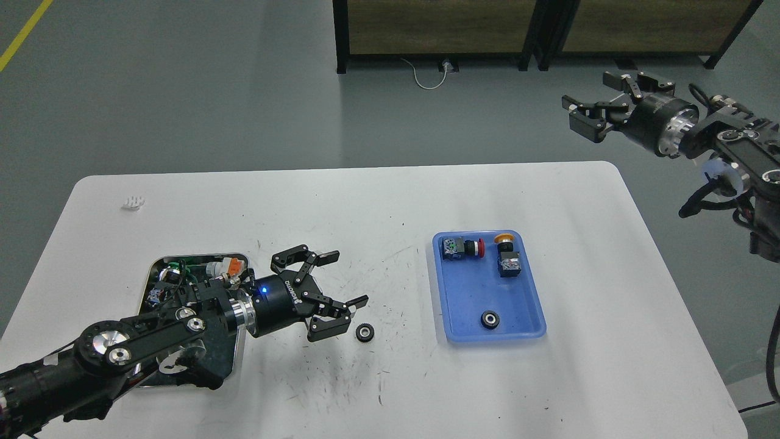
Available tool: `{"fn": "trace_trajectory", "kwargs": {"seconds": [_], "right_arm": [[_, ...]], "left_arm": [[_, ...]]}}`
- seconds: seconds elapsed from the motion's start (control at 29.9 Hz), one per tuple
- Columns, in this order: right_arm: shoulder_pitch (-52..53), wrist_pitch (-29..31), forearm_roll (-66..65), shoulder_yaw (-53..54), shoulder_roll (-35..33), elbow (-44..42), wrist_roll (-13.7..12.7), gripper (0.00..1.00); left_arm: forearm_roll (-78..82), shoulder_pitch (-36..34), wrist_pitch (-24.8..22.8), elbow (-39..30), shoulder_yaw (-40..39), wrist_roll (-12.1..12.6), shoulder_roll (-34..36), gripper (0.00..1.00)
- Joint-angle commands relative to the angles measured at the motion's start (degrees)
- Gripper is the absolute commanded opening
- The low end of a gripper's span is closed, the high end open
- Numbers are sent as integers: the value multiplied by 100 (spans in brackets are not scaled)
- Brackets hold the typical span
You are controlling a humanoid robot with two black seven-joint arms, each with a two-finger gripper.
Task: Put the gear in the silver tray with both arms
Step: 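Reach the left gripper toward the black gear on the table, then close the left gripper on the black gear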
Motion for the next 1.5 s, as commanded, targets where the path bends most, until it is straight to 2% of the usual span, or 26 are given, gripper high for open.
{"fn": "trace_trajectory", "kwargs": {"seconds": [0.0,0.2,0.33,0.63,0.84,0.97,1.1,1.2,1.37,1.47], "right_arm": [[-12,0,-1,0,13,-1,0,85],[-12,0,-9,-18,22,-1,0,86],[-21,0,-9,-27,40,-1,0,86],[-21,0,-9,-53,57,-1,0,86],[-30,0,-18,-62,75,-1,0,86],[-47,0,-18,-53,93,-10,0,86],[-56,0,-18,-62,93,-10,0,86],[-56,0,-18,-62,93,-10,0,86],[-56,0,-18,-62,93,-10,0,86],[-47,0,-18,-53,93,-27,0,86]], "left_arm": [[57,92,125,279,128,-47,-238,99],[48,250,291,551,260,-127,-616,99],[-4,329,318,1052,339,-135,-1020,99],[-57,338,257,1852,365,-170,-1442,99],[-57,364,274,1984,427,-338,-1443,98],[-57,408,283,2090,436,-574,-1408,97],[-57,417,301,2090,497,-627,-1372,93],[-57,417,309,2090,664,-777,-1363,92],[-49,399,318,2082,787,-803,-1372,88],[-57,373,318,2090,787,-803,-1372,82]]}}
